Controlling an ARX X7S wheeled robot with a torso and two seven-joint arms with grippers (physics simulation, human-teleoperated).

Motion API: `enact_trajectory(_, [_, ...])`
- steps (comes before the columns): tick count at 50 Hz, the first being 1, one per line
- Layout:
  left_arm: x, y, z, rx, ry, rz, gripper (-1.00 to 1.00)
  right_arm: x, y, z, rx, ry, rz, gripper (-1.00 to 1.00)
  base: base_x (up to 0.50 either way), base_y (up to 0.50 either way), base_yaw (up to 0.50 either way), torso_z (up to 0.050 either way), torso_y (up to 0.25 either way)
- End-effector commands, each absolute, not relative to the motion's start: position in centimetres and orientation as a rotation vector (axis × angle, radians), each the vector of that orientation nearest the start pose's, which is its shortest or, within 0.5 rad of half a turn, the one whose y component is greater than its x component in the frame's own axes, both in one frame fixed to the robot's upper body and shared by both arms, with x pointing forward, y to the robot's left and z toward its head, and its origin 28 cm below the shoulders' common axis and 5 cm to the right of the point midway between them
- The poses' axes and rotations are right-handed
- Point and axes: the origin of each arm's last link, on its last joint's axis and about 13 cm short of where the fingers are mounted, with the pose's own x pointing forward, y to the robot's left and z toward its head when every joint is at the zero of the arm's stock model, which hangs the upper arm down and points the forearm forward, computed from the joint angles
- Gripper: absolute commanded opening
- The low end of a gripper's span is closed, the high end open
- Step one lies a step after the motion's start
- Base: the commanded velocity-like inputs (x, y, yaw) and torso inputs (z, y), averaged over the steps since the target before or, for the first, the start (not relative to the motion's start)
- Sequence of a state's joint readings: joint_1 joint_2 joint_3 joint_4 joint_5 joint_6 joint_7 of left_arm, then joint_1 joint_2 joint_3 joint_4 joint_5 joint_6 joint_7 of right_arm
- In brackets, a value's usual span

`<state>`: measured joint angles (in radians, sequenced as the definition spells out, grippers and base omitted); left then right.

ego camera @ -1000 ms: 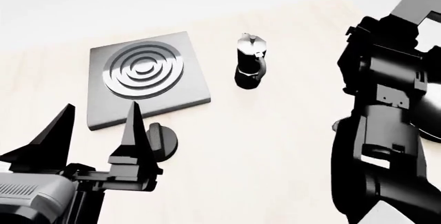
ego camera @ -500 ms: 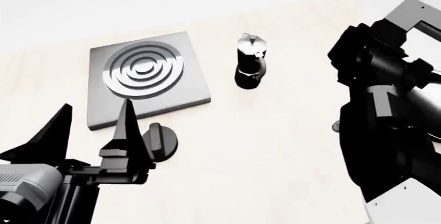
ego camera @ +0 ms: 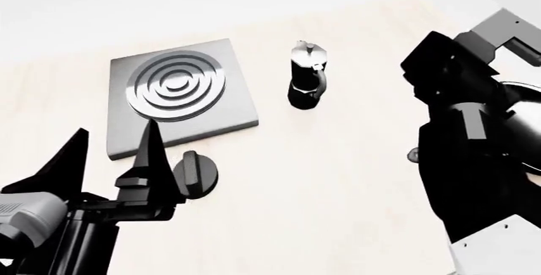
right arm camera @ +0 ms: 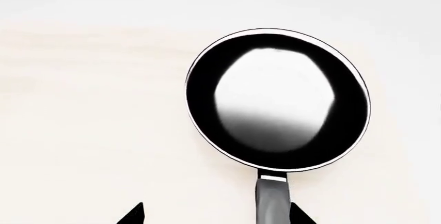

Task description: Put the frying pan on the stove.

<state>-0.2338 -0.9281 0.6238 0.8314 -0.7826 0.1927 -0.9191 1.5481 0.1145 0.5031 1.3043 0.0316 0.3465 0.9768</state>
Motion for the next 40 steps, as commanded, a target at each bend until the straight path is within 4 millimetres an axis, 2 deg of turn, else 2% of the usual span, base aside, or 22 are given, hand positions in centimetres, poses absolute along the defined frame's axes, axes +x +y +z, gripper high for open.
enact_trajectory(1, [15.5, 21.5, 18.0, -0.291, -0.351, -0.102, 1.00, 43.2, -15.3, 26.3, 0.465, 0.375, -1.026, 1.00, 0.00, 0.00, 0.00, 0.000, 0.000])
enact_trajectory(9, [15.5, 21.5, 17.8, -0.286, -0.345, -0.101, 1.00, 42.9, -16.0, 26.0, 0.402, 0.389, -0.998, 1.00, 0.00, 0.00, 0.00, 0.000, 0.000])
enact_trajectory(18, [15.5, 21.4, 17.7, -0.285, -0.343, -0.101, 1.00, 42.8, -16.7, 26.1, 0.425, 0.396, -0.975, 1.00, 0.00, 0.00, 0.00, 0.000, 0.000])
enact_trajectory(31, [15.5, 21.3, 17.5, -0.285, -0.334, -0.108, 1.00, 42.6, -17.6, 23.6, 0.496, 0.421, -0.978, 1.00, 0.00, 0.00, 0.00, 0.000, 0.000])
enact_trajectory(40, [15.6, 21.3, 17.5, -0.281, -0.333, -0.109, 1.00, 42.4, -18.4, 22.8, 0.528, 0.426, -1.000, 1.00, 0.00, 0.00, 0.00, 0.000, 0.000])
